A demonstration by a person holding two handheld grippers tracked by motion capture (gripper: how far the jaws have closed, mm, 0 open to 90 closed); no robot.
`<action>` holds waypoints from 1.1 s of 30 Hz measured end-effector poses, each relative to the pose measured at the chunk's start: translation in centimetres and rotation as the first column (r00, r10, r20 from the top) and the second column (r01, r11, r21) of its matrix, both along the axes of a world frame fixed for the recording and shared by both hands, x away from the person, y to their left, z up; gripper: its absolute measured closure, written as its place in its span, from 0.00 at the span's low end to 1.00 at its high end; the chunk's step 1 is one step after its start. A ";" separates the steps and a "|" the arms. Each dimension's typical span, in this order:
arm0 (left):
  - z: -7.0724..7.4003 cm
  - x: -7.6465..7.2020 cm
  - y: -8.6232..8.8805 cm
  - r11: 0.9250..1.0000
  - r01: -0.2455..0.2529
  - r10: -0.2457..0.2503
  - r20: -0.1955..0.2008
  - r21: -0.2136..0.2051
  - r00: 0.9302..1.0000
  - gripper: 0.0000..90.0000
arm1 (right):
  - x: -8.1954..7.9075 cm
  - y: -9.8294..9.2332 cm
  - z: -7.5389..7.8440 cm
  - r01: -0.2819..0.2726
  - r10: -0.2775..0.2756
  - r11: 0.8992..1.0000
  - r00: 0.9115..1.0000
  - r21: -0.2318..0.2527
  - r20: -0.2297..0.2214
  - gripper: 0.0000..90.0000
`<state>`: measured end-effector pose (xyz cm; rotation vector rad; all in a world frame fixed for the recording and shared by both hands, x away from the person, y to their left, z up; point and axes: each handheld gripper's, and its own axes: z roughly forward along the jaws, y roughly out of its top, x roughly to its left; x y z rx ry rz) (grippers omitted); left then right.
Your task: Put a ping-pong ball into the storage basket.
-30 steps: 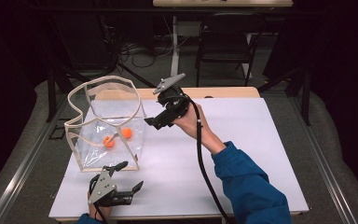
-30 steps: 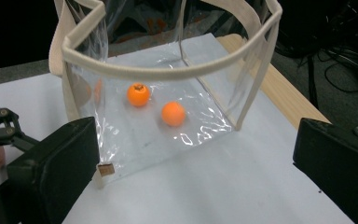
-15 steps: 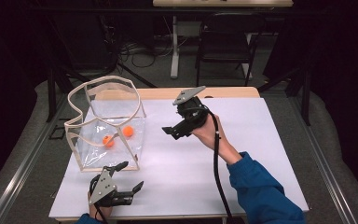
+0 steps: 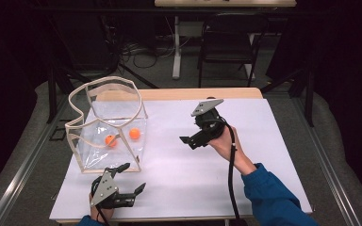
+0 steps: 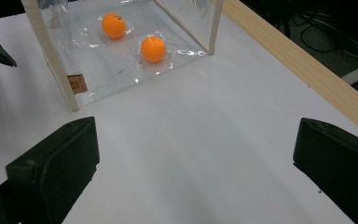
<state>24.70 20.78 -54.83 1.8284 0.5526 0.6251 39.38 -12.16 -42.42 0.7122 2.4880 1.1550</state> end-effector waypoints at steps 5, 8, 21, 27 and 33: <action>0.0 0.0 0.0 1.000 0.000 0.000 -0.001 0.001 1.000 0.18 | -0.5 -1.0 -0.7 0.016 -0.016 1.000 1.000 -0.002 -0.001 0.00; 0.0 0.0 0.0 1.000 -0.002 0.002 -0.003 0.001 1.000 0.18 | -0.8 -1.5 -1.2 0.022 -0.022 1.000 1.000 -0.007 -0.001 0.00; -0.1 0.0 -0.1 1.000 -0.003 0.003 -0.003 0.002 1.000 0.18 | -2.2 -4.0 -3.6 0.053 -0.053 0.998 0.999 -0.017 -0.010 0.00; -0.1 0.2 -0.1 1.000 -0.004 0.004 -0.005 0.002 1.000 0.18 | -3.2 -5.0 -4.1 0.066 -0.066 0.998 0.997 -0.017 0.028 0.00; -0.1 0.2 -0.2 1.000 -0.003 0.003 -0.006 0.006 1.000 0.18 | -4.2 -6.2 -4.6 0.087 -0.086 0.996 0.996 -0.014 0.034 0.00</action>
